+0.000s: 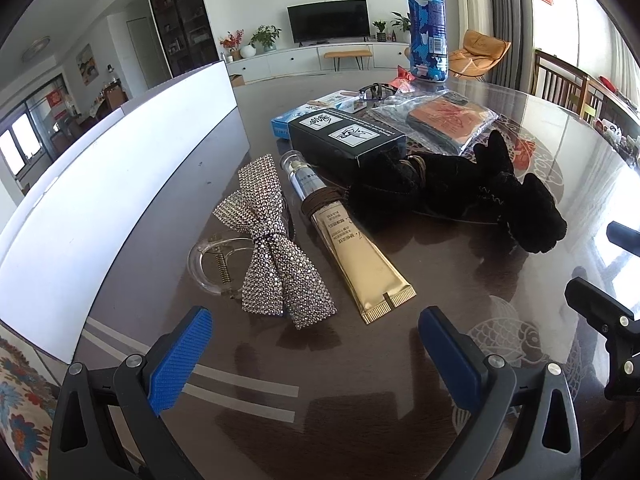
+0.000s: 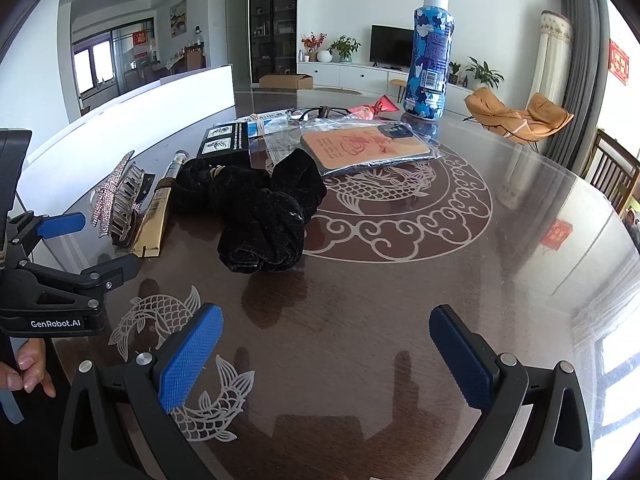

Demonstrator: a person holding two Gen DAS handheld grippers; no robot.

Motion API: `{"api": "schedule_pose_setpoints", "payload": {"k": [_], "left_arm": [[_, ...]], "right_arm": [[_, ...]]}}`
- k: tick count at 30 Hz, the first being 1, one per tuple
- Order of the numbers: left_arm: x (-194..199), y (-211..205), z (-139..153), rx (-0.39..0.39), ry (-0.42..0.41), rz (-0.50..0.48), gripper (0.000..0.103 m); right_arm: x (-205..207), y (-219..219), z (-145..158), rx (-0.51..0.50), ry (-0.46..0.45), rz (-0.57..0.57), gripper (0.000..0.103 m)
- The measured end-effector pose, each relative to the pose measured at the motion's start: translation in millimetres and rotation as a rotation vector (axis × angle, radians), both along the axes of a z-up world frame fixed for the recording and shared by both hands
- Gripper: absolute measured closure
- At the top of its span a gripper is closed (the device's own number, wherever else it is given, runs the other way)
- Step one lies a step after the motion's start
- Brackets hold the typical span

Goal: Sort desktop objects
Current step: 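Move the left tool forward over the rhinestone bow hair clip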

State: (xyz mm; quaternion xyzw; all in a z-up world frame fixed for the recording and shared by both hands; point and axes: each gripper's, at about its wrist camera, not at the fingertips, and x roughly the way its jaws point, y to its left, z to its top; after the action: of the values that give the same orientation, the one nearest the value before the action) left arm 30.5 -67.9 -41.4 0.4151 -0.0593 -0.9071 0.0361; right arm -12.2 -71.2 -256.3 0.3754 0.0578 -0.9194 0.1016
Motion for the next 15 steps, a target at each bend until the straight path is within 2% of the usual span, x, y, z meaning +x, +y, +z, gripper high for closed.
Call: {"api": "schedule_pose_setpoints", "payload": {"k": [11, 15], "left_arm": [[-1.3, -16.1, -2.1, 0.002, -0.023, 0.025, 0.0], [-6.1, -31.8, -3.7, 0.045, -0.041, 0.052, 0.0]], "right_arm": [[-1.9, 1.2, -0.3, -0.011, -0.01, -0.004, 0.0], [-2.4, 1.2, -0.4, -0.014, -0.011, -0.004, 0.0]]}}
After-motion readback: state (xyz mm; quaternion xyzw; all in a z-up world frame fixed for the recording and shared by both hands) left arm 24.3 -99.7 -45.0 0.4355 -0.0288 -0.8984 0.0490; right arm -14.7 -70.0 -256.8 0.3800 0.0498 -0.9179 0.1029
